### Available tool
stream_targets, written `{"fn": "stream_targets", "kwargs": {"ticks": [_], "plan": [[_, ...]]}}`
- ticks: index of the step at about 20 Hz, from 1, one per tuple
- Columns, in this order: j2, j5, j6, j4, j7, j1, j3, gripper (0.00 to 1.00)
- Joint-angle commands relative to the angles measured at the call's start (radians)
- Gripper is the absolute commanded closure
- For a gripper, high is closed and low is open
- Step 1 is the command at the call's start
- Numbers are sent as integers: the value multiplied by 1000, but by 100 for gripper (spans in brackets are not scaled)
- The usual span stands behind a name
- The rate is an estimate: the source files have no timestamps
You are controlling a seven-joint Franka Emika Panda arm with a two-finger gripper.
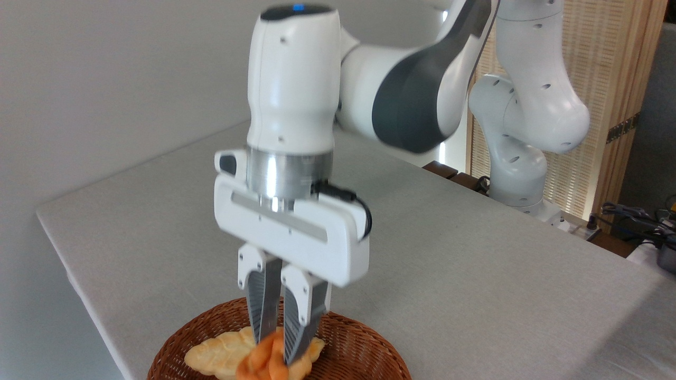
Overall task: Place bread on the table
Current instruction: 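Close the gripper fingers on the orange pastry, then lift the orange pastry up out of the basket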
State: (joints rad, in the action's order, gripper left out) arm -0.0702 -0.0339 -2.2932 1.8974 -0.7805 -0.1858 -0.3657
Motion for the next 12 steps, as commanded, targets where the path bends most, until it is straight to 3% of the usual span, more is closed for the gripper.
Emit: {"fn": "stream_targets", "kwargs": {"ticks": [1,4,7,11,12], "plan": [[95,-9,122,12,-14,-9,37,63],[138,-12,233,14,-11,-26,76,63],[150,-12,349,19,-8,-72,96,58],[150,-14,405,61,24,-130,96,58],[150,-14,405,83,87,-145,96,58]]}}
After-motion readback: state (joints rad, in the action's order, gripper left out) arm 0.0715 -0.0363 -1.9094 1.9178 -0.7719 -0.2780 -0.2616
